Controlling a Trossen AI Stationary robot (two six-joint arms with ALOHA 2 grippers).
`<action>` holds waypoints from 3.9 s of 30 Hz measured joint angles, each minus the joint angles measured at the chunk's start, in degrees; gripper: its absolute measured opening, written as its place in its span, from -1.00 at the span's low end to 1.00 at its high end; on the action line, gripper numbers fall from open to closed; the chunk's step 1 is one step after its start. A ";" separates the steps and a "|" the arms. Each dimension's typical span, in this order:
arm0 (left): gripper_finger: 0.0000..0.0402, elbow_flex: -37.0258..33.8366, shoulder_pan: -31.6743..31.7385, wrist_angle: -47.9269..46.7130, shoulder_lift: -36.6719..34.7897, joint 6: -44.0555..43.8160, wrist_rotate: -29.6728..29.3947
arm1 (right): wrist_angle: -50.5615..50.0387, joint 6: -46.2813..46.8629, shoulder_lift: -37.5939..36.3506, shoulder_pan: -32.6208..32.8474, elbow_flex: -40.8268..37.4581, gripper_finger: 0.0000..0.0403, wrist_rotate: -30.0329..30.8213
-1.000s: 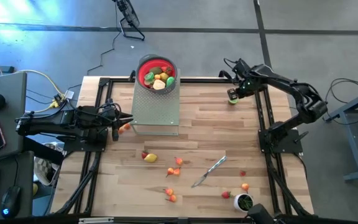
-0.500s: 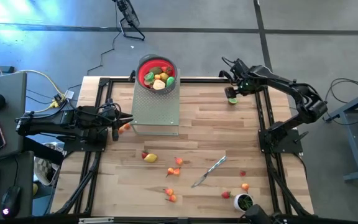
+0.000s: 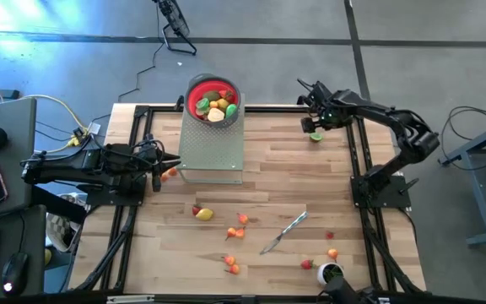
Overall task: Pick & Place Fruit
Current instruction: Put the half kiwi into the red strainer on the shelf
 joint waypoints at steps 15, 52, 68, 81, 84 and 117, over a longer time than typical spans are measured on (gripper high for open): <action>-0.66 0.00 -0.01 -1.30 0.00 -0.01 -0.11 | 0.13 0.91 8.62 2.54 0.00 0.65 0.08; -0.66 0.00 -0.01 -1.29 0.00 -0.02 -0.31 | 3.37 -1.11 12.27 2.54 -0.03 0.22 0.00; -0.66 0.00 0.00 -1.29 -0.01 0.00 -0.26 | 16.41 -0.77 -6.38 2.56 -0.04 0.19 -9.52; -0.66 0.00 -0.02 -1.25 -0.02 0.00 -0.24 | 40.13 0.92 -15.62 7.47 -0.02 0.21 -10.67; -0.66 0.00 0.00 -1.25 -0.01 0.00 0.01 | 44.36 0.91 -15.54 9.82 -0.02 0.16 -10.28; -0.66 0.00 0.00 -0.76 0.00 0.02 -0.33 | 76.14 -2.46 0.29 27.30 2.21 0.17 1.77</action>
